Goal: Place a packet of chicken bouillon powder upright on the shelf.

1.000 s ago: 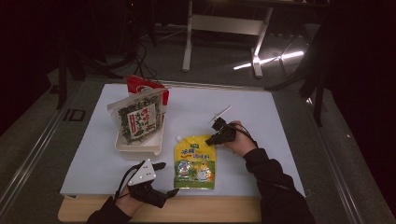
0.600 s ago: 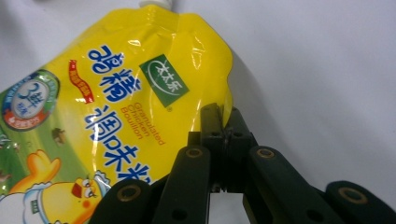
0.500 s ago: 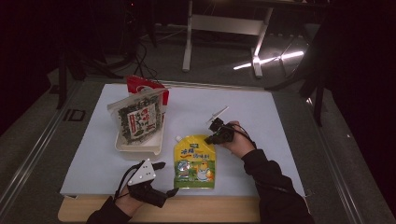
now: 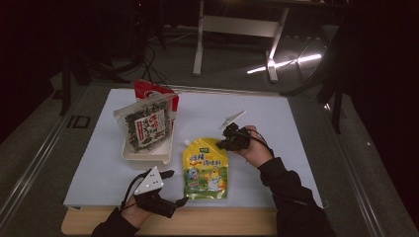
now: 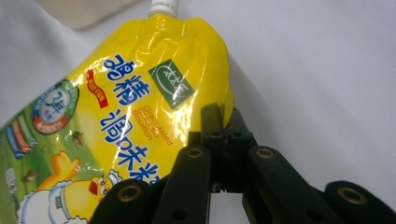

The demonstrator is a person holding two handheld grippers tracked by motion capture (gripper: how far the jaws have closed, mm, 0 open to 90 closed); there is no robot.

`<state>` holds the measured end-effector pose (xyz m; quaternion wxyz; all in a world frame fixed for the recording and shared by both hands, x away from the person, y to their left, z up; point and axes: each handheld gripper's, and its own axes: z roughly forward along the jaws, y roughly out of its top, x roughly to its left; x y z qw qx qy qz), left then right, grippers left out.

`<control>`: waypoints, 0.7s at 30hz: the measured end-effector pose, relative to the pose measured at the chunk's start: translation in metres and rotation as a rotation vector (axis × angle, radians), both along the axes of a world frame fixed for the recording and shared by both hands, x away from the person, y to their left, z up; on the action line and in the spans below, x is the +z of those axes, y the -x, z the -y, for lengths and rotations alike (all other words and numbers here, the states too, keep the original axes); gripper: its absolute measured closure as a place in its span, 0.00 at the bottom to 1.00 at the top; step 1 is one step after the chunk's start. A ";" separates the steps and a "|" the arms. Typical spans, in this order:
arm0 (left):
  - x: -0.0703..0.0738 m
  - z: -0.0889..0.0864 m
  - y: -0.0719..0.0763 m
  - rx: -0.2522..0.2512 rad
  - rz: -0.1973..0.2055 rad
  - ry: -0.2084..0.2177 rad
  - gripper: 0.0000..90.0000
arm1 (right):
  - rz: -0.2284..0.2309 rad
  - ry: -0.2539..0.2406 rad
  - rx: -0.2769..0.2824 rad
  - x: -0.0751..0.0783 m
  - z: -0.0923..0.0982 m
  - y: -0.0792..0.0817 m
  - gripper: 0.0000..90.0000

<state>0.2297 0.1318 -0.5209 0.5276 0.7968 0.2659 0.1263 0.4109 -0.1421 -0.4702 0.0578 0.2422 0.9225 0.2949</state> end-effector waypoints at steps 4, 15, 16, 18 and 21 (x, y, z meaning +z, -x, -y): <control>0.001 -0.001 -0.001 -0.006 0.008 -0.001 0.05 | 0.028 -0.016 0.024 0.011 -0.001 0.007 1.00; 0.014 -0.010 -0.006 0.069 0.006 0.030 0.06 | 0.122 -0.108 0.088 0.044 0.002 0.035 1.00; 0.016 -0.010 -0.007 0.082 -0.009 0.009 0.06 | 0.129 -0.115 0.094 0.047 0.002 0.038 1.00; 0.018 -0.011 -0.008 0.095 -0.034 -0.007 0.06 | 0.144 -0.122 0.106 0.051 0.003 0.045 1.00; 0.019 -0.011 -0.010 0.113 -0.032 -0.039 0.08 | 0.160 -0.133 0.119 0.056 0.004 0.053 1.00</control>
